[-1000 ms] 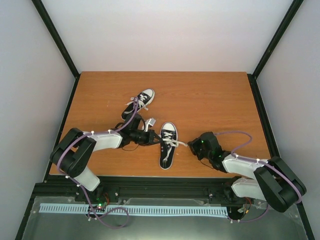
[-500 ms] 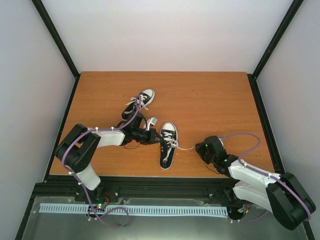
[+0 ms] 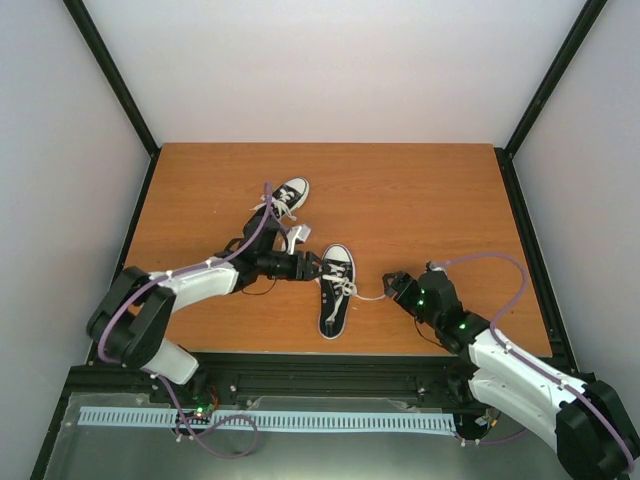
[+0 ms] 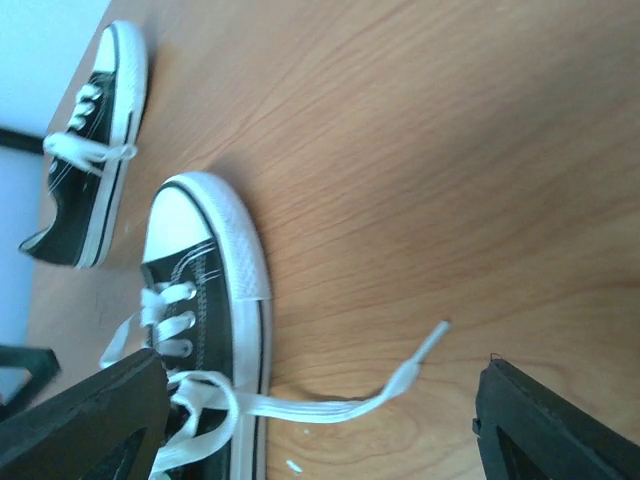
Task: Tie the shoes
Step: Adjust the shoelace on the shoelace.
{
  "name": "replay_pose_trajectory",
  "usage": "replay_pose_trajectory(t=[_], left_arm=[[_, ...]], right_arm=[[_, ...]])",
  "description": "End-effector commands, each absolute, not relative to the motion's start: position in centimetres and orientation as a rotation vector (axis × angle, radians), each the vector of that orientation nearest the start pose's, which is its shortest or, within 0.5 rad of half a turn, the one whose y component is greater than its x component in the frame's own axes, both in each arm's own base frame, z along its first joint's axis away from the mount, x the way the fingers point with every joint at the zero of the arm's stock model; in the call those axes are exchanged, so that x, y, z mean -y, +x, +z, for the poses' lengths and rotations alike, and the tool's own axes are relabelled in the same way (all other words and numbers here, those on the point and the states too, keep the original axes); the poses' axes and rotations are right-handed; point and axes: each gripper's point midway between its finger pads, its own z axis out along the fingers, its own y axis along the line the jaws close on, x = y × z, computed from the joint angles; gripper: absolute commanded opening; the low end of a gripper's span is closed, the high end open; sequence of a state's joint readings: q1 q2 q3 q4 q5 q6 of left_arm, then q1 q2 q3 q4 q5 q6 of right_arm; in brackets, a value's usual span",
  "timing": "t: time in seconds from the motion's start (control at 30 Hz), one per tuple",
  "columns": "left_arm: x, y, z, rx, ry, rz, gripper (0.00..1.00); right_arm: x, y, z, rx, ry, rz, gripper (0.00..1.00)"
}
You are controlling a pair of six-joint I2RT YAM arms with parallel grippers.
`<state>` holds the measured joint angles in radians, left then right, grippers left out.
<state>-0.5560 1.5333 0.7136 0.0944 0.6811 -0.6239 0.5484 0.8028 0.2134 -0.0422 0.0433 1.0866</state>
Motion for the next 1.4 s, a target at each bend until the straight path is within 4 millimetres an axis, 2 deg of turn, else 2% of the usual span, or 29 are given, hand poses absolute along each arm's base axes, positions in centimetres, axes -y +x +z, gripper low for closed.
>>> replay_pose_trajectory(t=[0.0,0.1,0.27,0.37,0.47,0.57,0.7,0.83,0.97,1.23,1.37], left_arm=[[28.2,27.2,13.2,-2.35,0.428,-1.222,0.59],[27.6,27.4,12.1,-2.417,0.415,-1.148,0.59],[27.8,26.4,10.4,-2.465,0.356,-1.226,0.59],[27.7,26.0,10.2,-2.446,0.293,-1.274,0.6],[25.7,26.1,9.8,-2.436,0.155,-1.167,0.65],[23.3,26.3,9.8,-2.408,0.006,-1.06,0.78],[21.4,27.2,11.2,-2.397,-0.06,-0.915,0.86],[18.9,27.7,12.3,-2.356,-0.144,-0.77,0.94],[17.6,27.4,12.7,-2.324,-0.175,-0.725,1.0],[18.2,27.3,12.2,-2.361,-0.163,-0.74,1.0],[18.3,27.2,11.9,-2.373,-0.161,-0.742,1.0]], right_arm=[[-15.9,24.5,9.9,-2.253,0.364,0.861,0.83],[-16.8,25.0,9.3,-2.338,0.256,0.802,0.81],[-22.2,25.6,10.5,-2.333,-0.046,1.035,0.82],[-23.3,26.8,10.3,-2.362,-0.119,1.011,0.76],[-24.8,27.9,11.4,-2.38,-0.313,0.883,0.71],[-25.5,28.5,11.0,-2.437,-0.497,0.59,0.67],[-28.1,28.7,10.8,-2.434,-0.63,0.512,0.65],[-30.3,28.4,9.3,-2.453,-0.743,0.395,0.62],[-31.2,28.7,8.3,-2.472,-0.783,0.305,0.57],[-32.2,28.7,7.7,-2.476,-0.847,0.212,0.38],[-32.4,28.3,7.5,-2.476,-0.875,0.181,0.33]])
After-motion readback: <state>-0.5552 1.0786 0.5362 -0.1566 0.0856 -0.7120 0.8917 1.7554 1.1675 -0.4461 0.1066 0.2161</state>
